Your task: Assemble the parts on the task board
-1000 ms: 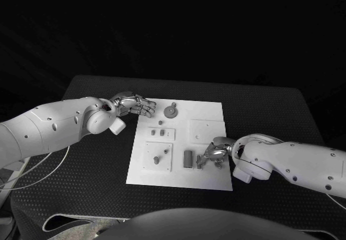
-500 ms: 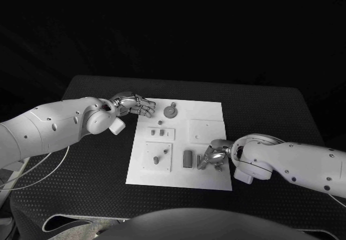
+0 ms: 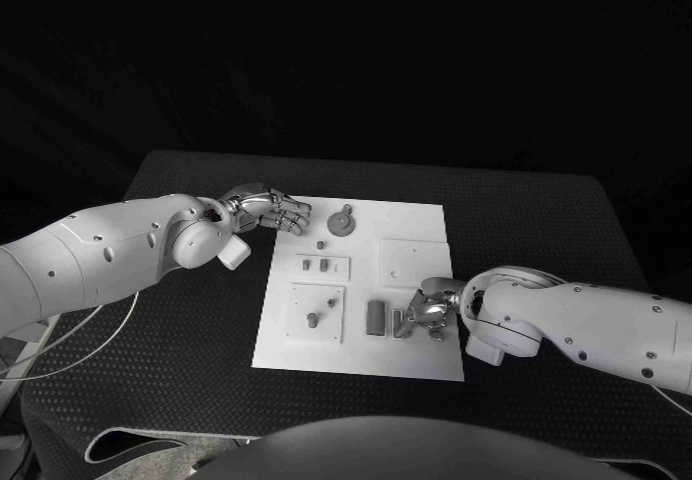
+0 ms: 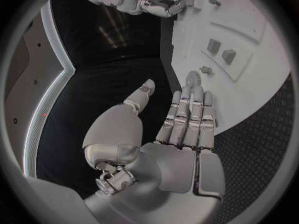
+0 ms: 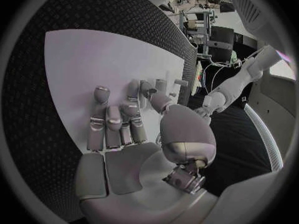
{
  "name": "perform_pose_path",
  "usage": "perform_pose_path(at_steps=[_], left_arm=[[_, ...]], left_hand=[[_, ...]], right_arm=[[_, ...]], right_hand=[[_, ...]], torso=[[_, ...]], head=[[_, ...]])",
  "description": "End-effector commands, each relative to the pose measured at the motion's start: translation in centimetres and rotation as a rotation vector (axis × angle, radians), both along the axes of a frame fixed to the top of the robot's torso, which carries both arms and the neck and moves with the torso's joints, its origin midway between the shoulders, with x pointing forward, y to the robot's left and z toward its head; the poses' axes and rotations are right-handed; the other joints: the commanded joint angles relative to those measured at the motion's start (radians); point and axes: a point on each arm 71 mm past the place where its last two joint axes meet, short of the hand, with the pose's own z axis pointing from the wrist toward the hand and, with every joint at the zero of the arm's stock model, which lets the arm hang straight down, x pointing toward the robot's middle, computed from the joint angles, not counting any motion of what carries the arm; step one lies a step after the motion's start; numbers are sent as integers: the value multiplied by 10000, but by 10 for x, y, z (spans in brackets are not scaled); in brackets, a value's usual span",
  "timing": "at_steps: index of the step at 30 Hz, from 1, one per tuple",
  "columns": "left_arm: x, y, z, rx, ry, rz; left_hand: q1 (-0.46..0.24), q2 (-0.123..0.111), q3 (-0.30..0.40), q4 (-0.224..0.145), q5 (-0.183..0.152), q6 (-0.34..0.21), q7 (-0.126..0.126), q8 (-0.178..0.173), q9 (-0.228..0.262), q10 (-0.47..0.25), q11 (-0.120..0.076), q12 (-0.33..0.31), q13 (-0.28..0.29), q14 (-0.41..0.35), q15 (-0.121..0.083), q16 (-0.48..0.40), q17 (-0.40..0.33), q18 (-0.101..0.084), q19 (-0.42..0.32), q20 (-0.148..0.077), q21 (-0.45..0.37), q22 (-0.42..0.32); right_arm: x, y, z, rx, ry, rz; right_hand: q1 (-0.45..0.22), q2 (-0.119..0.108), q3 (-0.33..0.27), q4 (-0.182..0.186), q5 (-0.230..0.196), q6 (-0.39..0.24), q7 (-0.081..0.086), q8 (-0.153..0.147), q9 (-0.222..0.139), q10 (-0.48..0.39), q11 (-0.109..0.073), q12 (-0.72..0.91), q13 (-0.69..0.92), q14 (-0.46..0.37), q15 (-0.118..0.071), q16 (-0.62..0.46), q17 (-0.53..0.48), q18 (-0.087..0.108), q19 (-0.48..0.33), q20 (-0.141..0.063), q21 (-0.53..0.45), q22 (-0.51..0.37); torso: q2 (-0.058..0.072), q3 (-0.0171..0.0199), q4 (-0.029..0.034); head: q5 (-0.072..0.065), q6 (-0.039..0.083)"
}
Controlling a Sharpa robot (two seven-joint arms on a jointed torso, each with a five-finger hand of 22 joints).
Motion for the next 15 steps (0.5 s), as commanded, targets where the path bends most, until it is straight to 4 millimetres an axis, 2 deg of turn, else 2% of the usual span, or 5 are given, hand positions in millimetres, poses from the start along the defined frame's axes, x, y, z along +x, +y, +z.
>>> perform_pose_path(at_steps=[1, 6, 7, 9, 15], left_arm=[[-1, -3, 1, -86, -10, -174], [0, -3, 1, -86, -27, -162], [0, -3, 1, -88, -34, -158], [0, -3, 1, -95, -45, -161], [1, -8, 3, -279, -331, -222]], left_hand=[[14, -6, -18, -26, -37, -71, -29, 35, 14, -98, -1, -6, 5, -57, -11, -43, 16, -74, -66, 4, 54, 16], [15, -6, -19, -25, -37, -71, -29, 36, 15, -97, -1, -5, 5, -57, -11, -44, 18, -74, -67, 4, 54, 16], [15, -6, -19, -25, -37, -71, -29, 36, 15, -98, -1, -6, 5, -57, -11, -44, 19, -74, -67, 5, 54, 16], [16, -6, -19, -26, -37, -71, -29, 36, 15, -98, -1, -5, 5, -57, -11, -44, 20, -74, -67, 5, 55, 16], [36, -16, -18, -38, -37, -64, -33, 44, 19, -94, -3, -3, 6, -59, -11, -48, 27, -74, -71, 3, 54, 17]], right_arm=[[-2, -2, -8, -179, 84, 91], [-1, -5, -7, -113, -43, -37], [0, -6, -7, -88, -72, -60], [0, -7, -7, 32, -128, -23], [2, -13, -3, 386, -196, -22]], right_hand=[[84, 93, 49, -6, 3, -9, 43, 34, -11, 66, -3, 42, 15, 5, -70, 66, -17, 138, -39, -39, 8, 177], [105, 1, 44, -7, 1, -8, 43, 38, -12, 73, -3, 42, 20, 8, -71, 68, -18, 138, -45, -34, 14, 183], [87, -98, 19, -2, 1, -9, 45, 38, -13, 76, 0, 40, 22, 8, -70, 68, -19, 138, -48, -28, 17, 185], [-1, -380, -51, 23, 2, -7, 50, 39, -19, 81, 6, 33, 23, 9, -67, 62, -24, 138, -44, -13, 18, 183], [-516, -1467, -203, 215, 7, -36, 77, 5, -61, 73, 32, -12, 17, 9, -66, 31, -47, 138, 12, 3, -18, 139]], torso=[[-2, -4, -4], [-3, -6, -7], [-3, -4, -5], [-6, -3, -1], [-29, -15, 12]], head=[[-1, 1], [-4, 1], [-6, 1], [-18, 1], [-81, 1]])
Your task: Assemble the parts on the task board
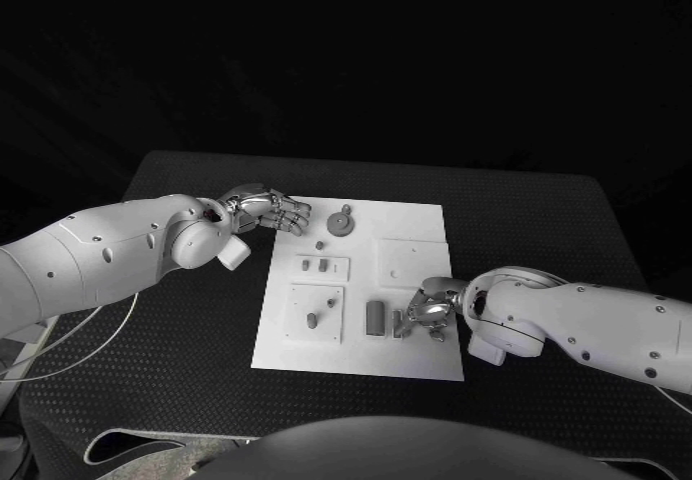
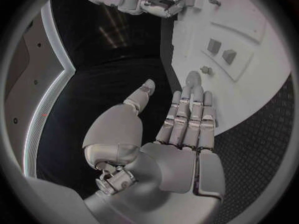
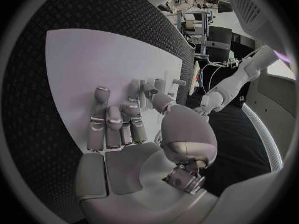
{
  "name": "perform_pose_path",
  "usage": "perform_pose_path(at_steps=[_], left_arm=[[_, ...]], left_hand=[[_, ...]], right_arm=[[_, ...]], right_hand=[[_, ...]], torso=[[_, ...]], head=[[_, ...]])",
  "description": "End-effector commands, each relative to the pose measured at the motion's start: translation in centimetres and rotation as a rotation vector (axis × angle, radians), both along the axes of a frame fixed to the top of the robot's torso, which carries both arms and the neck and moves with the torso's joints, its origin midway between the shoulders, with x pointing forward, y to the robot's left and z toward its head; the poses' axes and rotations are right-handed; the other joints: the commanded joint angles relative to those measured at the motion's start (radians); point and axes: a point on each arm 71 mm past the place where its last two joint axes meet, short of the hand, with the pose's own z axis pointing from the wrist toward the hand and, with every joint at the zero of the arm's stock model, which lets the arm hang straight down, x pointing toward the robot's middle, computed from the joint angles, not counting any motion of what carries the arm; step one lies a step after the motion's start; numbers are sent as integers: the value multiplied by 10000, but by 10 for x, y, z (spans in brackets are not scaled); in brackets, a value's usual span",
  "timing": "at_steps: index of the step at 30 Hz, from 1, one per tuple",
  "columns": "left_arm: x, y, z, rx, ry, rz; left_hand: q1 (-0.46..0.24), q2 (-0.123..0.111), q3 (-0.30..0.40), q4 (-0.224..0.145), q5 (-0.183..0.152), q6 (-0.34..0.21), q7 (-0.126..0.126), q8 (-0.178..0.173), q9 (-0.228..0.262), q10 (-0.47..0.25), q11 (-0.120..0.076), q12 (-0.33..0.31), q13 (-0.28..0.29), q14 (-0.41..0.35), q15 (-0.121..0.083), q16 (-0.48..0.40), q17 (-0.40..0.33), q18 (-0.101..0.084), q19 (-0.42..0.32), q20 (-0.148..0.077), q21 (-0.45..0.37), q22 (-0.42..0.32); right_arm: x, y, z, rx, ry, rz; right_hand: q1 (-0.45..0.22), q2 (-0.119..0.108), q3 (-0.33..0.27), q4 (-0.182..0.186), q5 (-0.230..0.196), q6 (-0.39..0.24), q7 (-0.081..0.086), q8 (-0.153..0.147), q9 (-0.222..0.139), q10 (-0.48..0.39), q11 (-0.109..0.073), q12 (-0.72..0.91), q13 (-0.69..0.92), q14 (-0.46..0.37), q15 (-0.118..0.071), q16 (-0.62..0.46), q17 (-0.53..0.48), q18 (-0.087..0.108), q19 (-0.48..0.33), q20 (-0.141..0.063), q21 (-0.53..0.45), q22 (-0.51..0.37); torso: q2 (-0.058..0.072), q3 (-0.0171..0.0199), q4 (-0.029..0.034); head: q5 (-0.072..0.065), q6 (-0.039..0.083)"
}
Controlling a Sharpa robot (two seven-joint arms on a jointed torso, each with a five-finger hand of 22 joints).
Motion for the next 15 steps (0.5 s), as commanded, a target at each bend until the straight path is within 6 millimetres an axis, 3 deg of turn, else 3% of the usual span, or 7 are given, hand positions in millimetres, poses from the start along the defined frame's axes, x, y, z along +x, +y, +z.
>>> perform_pose_path(at_steps=[1, 3, 5, 10, 14, 15], left_arm=[[1, -6, 3, -299, -403, -158], [3, -6, 4, -403, -554, -46], [3, -6, 6, -523, -690, 51], [6, -2, 7, -277, -961, 625], [9, 2, 7, -291, -1127, 960], [9, 2, 8, -373, -1149, 1043]], left_hand=[[48, -16, -16, -43, -37, -60, -36, 49, 18, -91, -4, -1, 7, -59, -12, -49, 18, -74, -72, 2, 54, 9], [62, -13, -13, -48, -37, -53, -40, 54, 21, -86, -7, 3, 9, -60, -12, -51, 22, -74, -73, 1, 53, 10], [87, -10, -8, -55, -37, -44, -45, 62, 25, -77, -11, 9, 12, -59, -13, -52, 29, -73, -72, 1, 55, 12], [184, 23, 25, -64, -36, 15, -71, 105, 43, -4, -41, 53, 31, -58, -13, -65, 47, -74, -77, 3, 55, 15], [279, 26, 64, -62, -37, 56, -90, 134, 54, 74, -74, 98, 48, -35, -21, -72, 61, -71, -48, -5, 73, 28], [282, 24, 64, -58, -37, 61, -92, 137, 55, 84, -79, 104, 50, -40, -18, -79, 61, -72, -43, -5, 75, 30]], right_arm=[[3, -7, 0, 285, -199, -83], [7, -8, 5, 525, -483, -143], [14, -10, 12, 779, -842, -205], [37, -23, 29, 1620, -1762, -610], [64, -40, 45, 2770, -3001, -1146], [70, -46, 49, 3114, -3276, -1340]], right_hand=[[-264, -548, -4, 172, 36, -55, 75, -9, -4, 14, 8, -29, 6, -8, -72, 15, -22, 128, 18, -3, -42, 123], [-460, -1018, 24, 376, 31, -269, 134, -125, -54, -72, 72, -68, 5, -55, -57, -10, -27, 128, -5, 0, -86, 103], [-758, -1427, -81, 576, 35, -806, 315, -404, -160, -217, 209, -96, 19, -149, 41, -37, -23, 125, -78, 25, -135, 95], [-850, -1609, -171, 755, 26, -1183, 505, -532, -158, -404, 410, -12, 96, -293, 247, 4, 21, 128, -168, 38, -158, 132], [-703, -1457, -224, 711, 26, -1202, 524, -482, -95, -392, 430, 113, 154, -282, 281, 104, 67, 128, -109, 6, -88, 175], [-627, -1335, -278, 626, 22, -1188, 528, -449, -63, -396, 423, 146, 168, -286, 283, 122, 75, 128, -117, -2, -75, 186]], torso=[[-37, -13, 10], [-54, -9, -1], [-84, 6, -25], [-219, 26, -103], [-369, 37, -164], [-445, 38, -205]], head=[[-40, 1], [-26, 1], [-33, 85], [-42, 346], [-40, 600], [-26, 640]])
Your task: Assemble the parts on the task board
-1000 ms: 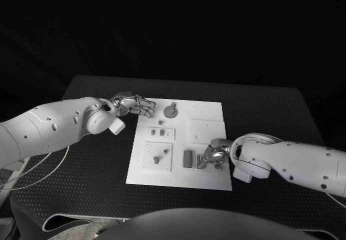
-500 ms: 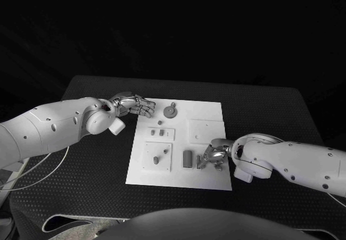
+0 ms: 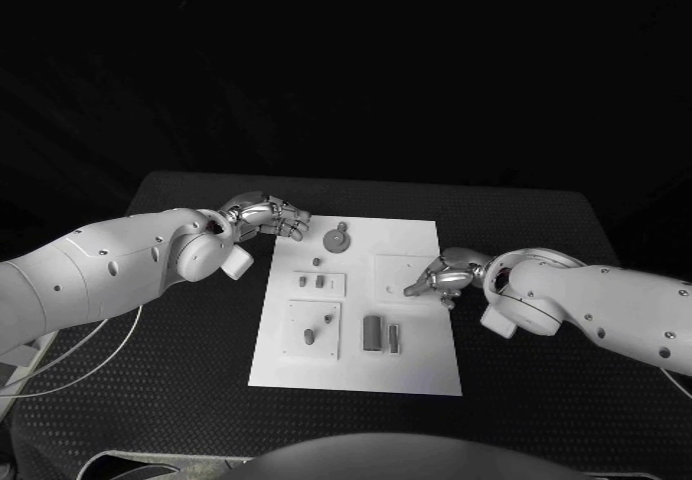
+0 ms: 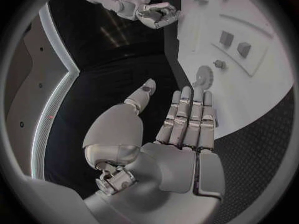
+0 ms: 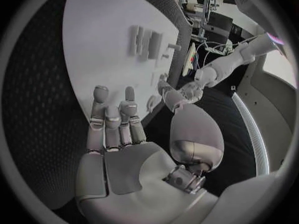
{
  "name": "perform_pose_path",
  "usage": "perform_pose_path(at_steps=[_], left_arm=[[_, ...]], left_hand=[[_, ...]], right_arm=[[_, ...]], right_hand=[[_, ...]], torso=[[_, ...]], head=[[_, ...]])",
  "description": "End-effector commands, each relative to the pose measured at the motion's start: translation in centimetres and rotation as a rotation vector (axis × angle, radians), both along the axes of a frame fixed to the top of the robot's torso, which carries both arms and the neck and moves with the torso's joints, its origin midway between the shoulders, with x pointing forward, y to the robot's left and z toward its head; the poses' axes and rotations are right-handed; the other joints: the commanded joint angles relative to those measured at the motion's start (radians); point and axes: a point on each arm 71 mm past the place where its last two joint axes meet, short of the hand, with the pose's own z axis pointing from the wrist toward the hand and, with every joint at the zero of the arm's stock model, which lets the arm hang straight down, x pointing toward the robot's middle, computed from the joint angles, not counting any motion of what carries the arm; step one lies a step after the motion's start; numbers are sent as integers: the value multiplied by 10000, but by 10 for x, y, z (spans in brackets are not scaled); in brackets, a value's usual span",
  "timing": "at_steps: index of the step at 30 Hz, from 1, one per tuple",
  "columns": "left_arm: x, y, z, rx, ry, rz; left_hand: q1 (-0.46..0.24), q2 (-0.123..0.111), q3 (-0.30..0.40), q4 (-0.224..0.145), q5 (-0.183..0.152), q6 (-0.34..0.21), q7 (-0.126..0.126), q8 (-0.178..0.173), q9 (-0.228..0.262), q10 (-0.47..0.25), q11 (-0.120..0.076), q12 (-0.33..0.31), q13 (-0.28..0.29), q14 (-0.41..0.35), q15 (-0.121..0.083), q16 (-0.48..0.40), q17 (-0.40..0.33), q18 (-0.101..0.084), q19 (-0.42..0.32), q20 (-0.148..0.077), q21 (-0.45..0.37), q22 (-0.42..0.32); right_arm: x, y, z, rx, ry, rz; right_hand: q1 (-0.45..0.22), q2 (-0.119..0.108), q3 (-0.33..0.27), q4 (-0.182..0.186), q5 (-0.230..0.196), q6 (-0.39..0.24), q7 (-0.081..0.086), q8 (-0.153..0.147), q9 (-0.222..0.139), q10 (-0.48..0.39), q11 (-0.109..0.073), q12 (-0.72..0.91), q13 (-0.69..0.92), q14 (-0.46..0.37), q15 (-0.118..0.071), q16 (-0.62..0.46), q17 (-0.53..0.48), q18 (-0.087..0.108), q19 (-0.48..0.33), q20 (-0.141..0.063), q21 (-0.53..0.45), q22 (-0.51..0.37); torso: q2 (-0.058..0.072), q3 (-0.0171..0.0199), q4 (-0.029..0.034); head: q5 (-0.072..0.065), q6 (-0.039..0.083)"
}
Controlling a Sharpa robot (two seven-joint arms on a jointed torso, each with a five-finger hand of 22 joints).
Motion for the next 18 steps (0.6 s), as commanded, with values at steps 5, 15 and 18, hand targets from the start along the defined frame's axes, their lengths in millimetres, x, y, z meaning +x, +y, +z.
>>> perform_pose_path(at_steps=[5, 15, 18], left_arm=[[6, 2, 9, -767, -759, 1074], [29, -4, 15, -1326, -1258, 1884], [35, -5, 16, -1395, -1374, 2006]], left_hand=[[101, -8, 48, -11, -36, -4, -84, 39, 3, 84, -59, 65, 16, -185, 26, -186, -29, -53, -7, 12, 43, 21], [158, 29, 80, -9, -36, -153, -186, -21, -20, -144, -83, -76, -67, -497, 54, -545, -140, -28, -37, 52, -5, -25], [146, 66, 75, -9, -37, -311, -255, -98, -47, -410, -122, -235, -117, -552, 42, -647, -180, -20, -30, 56, -10, -52]], right_arm=[[49, -23, 30, 3364, -2539, -1053], [101, -54, 32, 4884, -3249, -3142], [109, -55, 28, 5582, -3161, -3584]], right_hand=[[449, 1022, -543, -823, 38, -271, 184, 120, 153, -298, 56, -212, -163, -289, 103, -168, -128, 113, -458, 137, -196, 141], [1240, 1853, -447, -823, 52, -962, 594, -101, 116, -1800, 529, -4354, -2965, -2011, 965, -4104, -2301, -456, -3268, 1000, -2744, -979], [1102, 1969, -337, -828, 149, -1482, 762, -309, -4, -1927, 873, -6099, -4190, -2094, 1666, -6341, -3528, -655, -4020, 1238, -3581, -1442]], torso=[[-497, 28, -215], [-1158, 67, -443], [-1288, 88, -400]], head=[[57, 640], [224, 1431], [218, 1651]])
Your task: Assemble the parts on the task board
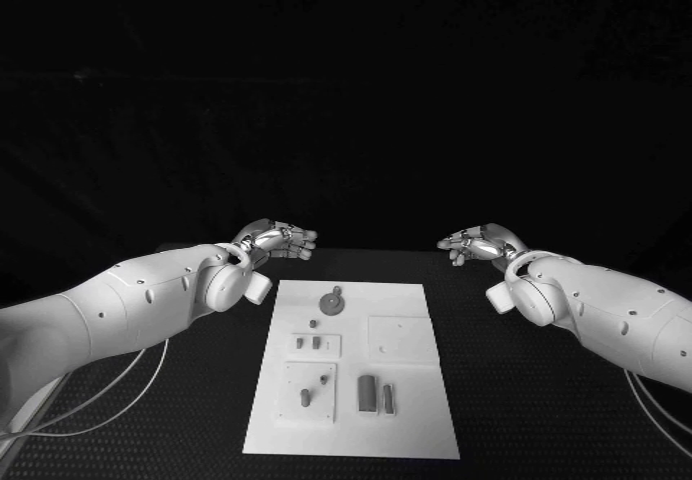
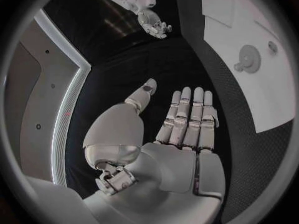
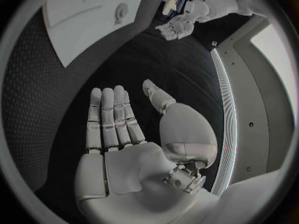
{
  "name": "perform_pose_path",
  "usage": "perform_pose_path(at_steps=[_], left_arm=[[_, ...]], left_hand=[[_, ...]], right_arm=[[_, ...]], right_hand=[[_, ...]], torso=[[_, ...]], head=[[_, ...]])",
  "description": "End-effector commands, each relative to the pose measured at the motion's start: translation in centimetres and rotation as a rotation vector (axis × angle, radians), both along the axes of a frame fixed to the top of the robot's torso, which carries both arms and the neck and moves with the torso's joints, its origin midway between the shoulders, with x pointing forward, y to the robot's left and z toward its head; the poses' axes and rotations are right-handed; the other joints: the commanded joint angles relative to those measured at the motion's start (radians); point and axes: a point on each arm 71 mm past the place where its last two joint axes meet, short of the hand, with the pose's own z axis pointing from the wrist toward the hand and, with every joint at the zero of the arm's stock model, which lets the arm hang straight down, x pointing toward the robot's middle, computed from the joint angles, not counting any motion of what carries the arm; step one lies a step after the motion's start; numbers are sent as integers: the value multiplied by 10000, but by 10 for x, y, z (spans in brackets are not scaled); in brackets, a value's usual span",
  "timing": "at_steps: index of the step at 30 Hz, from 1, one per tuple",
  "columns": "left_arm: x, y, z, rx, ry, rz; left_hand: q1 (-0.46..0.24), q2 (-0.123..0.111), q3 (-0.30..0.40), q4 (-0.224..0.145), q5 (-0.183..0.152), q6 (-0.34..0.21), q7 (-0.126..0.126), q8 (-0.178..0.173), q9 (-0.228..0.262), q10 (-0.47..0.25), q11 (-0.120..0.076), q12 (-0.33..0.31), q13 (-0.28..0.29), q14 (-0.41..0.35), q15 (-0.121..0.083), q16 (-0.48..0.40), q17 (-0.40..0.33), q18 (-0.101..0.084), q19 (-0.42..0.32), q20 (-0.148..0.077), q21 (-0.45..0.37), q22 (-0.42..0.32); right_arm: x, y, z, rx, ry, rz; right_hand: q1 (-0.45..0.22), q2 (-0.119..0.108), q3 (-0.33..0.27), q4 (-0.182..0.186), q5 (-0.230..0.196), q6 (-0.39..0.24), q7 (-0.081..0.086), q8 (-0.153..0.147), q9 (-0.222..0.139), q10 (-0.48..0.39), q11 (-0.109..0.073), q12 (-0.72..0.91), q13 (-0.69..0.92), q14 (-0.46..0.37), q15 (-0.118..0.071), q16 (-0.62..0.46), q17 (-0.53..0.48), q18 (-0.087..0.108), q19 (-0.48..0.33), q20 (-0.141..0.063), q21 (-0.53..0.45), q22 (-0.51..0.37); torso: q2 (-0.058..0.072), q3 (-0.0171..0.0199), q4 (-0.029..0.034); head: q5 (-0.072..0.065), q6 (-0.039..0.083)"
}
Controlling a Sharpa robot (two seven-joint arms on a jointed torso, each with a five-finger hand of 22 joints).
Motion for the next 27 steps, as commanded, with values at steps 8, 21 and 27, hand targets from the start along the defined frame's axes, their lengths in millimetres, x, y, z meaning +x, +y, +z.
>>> perform_pose_path(at_steps=[8, 21, 27], left_arm=[[15, 6, 5, -556, -649, 549], [13, 2, -5, -427, -401, 559], [3, -8, -6, -678, -582, 845]], left_hand=[[-334, -166, -286, 21, -40, -690, -300, -344, -102, -694, -89, -454, -45, -231, 3, -334, -145, 1, -37, 77, -33, -108], [-9613, 295, -4139, 2867, -531, -7889, -1795, -3162, -4355, -10137, -1613, -1271, -697, -7485, -1732, -4480, -4283, -75, -7202, -661, -706, -8447], [-9613, 295, -4139, 2867, -531, -7889, -1795, -3162, -4355, -10137, -1613, -1271, -697, -7485, -1732, -4480, -4283, -75, -7202, -661, -706, -8447]], right_arm=[[-1, 11, -25, 2683, 120, 58], [-6, 12, -35, 2517, 375, -177], [-11, 19, -30, 2811, 81, -350]], right_hand=[[-180, 266, -60, 77, -34, -966, -126, -140, -131, -254, 692, -4412, -3065, -874, 1263, -5293, -2330, -582, -1604, 517, -2013, -1083], [-9147, 430, -5377, 2920, -569, -8457, -1896, -2223, -5327, -8629, -851, -8534, -5058, -7625, -440, -11388, -5404, -2067, -6757, -1512, -4702, -4819], [-9147, 430, -5377, 2920, -569, -8457, -1896, -2223, -5327, -8629, -851, -8534, -5058, -7625, -440, -11388, -5404, -2067, -6757, -1512, -4702, -11866]], torso=[[-528, 150, -218], [-543, 205, -300], [-516, 249, -93]], head=[[73, 619], [83, 873], [-299, 882]])
